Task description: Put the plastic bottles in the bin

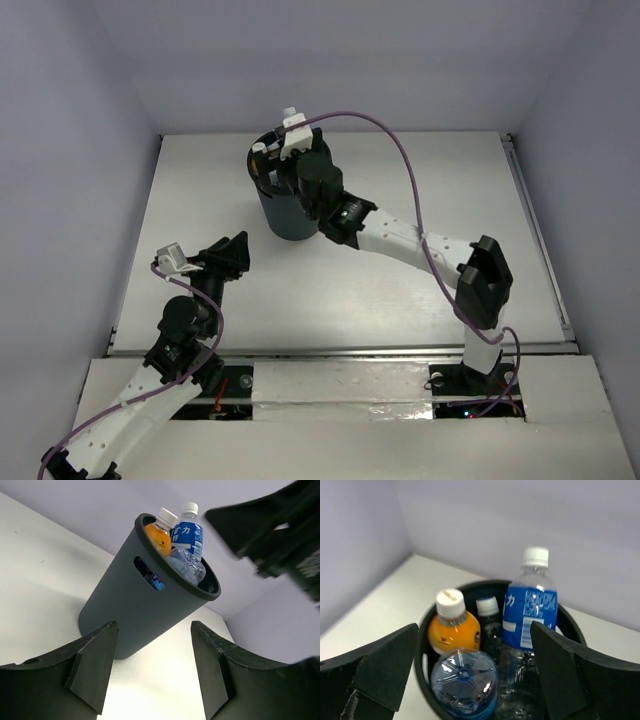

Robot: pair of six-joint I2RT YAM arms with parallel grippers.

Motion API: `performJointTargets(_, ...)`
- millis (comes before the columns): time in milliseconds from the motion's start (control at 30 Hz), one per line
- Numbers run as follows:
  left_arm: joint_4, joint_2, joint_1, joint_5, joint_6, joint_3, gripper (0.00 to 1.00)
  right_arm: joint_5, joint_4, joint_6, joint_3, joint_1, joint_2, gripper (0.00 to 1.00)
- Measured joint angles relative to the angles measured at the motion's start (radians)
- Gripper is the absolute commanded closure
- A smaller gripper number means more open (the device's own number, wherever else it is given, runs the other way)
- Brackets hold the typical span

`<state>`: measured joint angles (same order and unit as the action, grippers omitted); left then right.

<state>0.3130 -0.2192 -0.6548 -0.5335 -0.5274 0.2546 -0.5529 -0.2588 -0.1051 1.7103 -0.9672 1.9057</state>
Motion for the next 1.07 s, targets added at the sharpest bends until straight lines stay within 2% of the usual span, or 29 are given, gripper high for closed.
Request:
performJointTargets(67, -0.004, 0.001, 0.0, -0.002, 0.0, 0.0, 0.41, 0.022, 0.019, 0.032, 0.002, 0.0, -0.044, 0.02)
performJointTargets(167, -0.01, 0.009, 0.0, -0.002, 0.001, 0.0, 0.37, 0.049, 0.019, 0.081, -0.029, 0.0, -0.14, 0.17)
performJointTargets(200, -0.011, 0.013, 0.0, -0.002, 0.002, 0.0, 0.35, 0.057, 0.011, 0.101, -0.066, 0.001, -0.188, 0.43)
performJointTargets(267, -0.012, 0.018, 0.0, -0.002, 0.002, 0.0, 0.32, 0.063, -0.007, 0.138, -0.167, 0.001, -0.304, 0.7)
performJointTargets(300, -0.014, 0.022, 0.0, -0.002, 0.002, 0.0, 0.31, 0.062, -0.027, 0.16, -0.235, 0.001, -0.373, 0.88)
performJointTargets(367, -0.016, 0.031, 0.0, -0.002, 0.002, 0.0, 0.26, 0.047, -0.069, 0.215, -0.385, 0.001, -0.525, 0.92)
performJointTargets(467, -0.023, 0.04, -0.001, -0.003, -0.001, 0.0, 0.2, 0.006, -0.112, 0.301, -0.618, 0.004, -0.758, 0.88)
performJointTargets(567, -0.036, 0.042, -0.007, -0.007, -0.008, 0.0, 0.16, -0.059, -0.115, 0.376, -0.804, 0.004, -0.974, 0.69)
performJointTargets(600, -0.041, 0.043, -0.008, -0.009, -0.01, 0.0, 0.16, -0.087, -0.107, 0.396, -0.854, 0.004, -1.042, 0.46)
performJointTargets(700, -0.049, 0.048, -0.011, -0.019, -0.018, 0.0, 0.13, -0.173, -0.065, 0.445, -0.962, 0.005, -1.215, 0.16)
performJointTargets(833, -0.05, 0.048, -0.011, -0.026, -0.027, 0.001, 0.13, -0.253, -0.026, 0.484, -1.02, 0.005, -1.32, 0.13)
performJointTargets(1067, -0.058, 0.017, -0.011, -0.03, -0.041, 0.021, 0.13, -0.271, 0.023, 0.505, -1.049, 0.005, -1.247, 0.14)
